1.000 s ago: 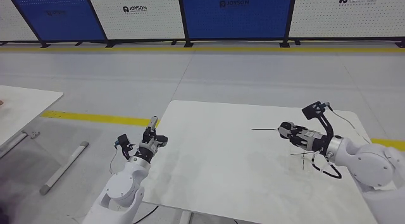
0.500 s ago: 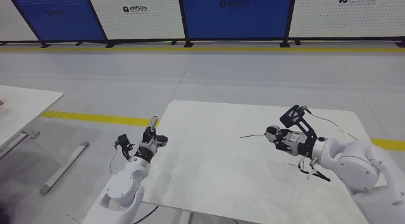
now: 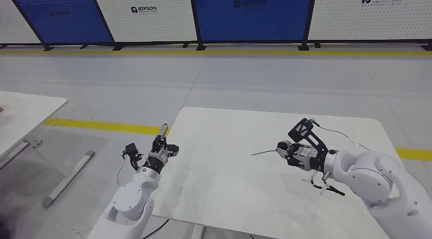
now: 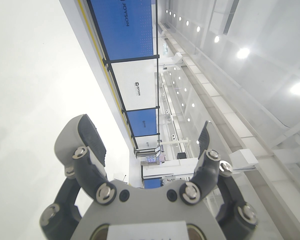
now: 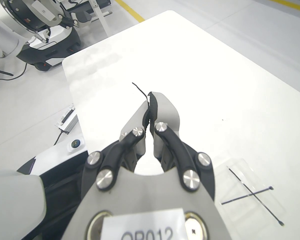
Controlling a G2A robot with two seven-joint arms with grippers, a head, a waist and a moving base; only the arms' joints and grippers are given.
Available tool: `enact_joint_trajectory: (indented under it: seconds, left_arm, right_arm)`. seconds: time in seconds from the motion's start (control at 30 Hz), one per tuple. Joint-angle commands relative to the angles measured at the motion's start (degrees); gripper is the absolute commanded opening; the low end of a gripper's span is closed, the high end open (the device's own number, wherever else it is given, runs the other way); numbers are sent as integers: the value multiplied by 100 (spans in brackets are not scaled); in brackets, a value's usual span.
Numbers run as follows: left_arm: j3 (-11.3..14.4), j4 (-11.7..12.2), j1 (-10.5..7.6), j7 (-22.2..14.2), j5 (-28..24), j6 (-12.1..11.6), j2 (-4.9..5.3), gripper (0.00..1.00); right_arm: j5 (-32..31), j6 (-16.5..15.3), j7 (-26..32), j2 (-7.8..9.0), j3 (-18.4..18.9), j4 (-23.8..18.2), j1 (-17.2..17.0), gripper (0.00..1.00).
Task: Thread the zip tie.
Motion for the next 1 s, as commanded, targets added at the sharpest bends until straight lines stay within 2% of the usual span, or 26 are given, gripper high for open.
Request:
enact_joint_trajectory:
  seconds: [0.0, 0.07, 0.13, 0.23, 0.3, 0.33, 0.4, 0.47, 0.53, 0.57, 0.87, 0.97]
  left_arm:
    - [3, -3, -30, -35, -60, 22, -5, 100]
    - [-31, -70, -59, -62, -152, 59, -11, 100]
    - [-52, -205, -54, -216, -477, 185, -22, 100]
    - [-124, -400, -71, -506, -787, 592, -14, 100]
    - [-71, -518, -106, -625, -779, 822, -10, 100]
    - [-21, -568, -139, -695, -900, 1016, -14, 100]
    - [55, -630, -231, -676, -933, 1325, -17, 100]
    - [216, -622, -377, -508, -1045, 1640, -38, 100]
    - [341, -579, -522, -482, -1295, 1854, -61, 100]
    - [378, -540, -606, -445, -1334, 1908, -69, 100]
    - [378, -540, -606, -445, -1334, 1908, -69, 100]
    - [386, -381, -560, -827, -1818, 1948, -58, 100]
  right_arm:
    - [-34, 3, -18, 0, 2, -12, -4, 0]
    - [-368, 0, -170, 0, 19, -151, -34, 0]
    - [-757, 0, -325, 7, 38, -353, -55, 0]
    - [-1205, 0, -495, 30, 25, -594, -88, 0]
    - [-1491, 0, -565, 49, -29, -748, -97, 0]
    - [-1669, 0, -617, 62, -63, -835, -91, 0]
    - [-1956, 0, -729, 83, -150, -955, -92, 0]
    - [-2188, 0, -833, 105, -242, -1001, -93, 0]
    - [-2225, 0, -953, 118, -276, -974, -97, 0]
    - [-2157, 0, -1024, 119, -275, -943, -112, 0]
    - [-2157, 0, -1024, 119, -275, -943, -112, 0]
    - [-2405, 8, -1076, 119, -253, -972, -152, 0]
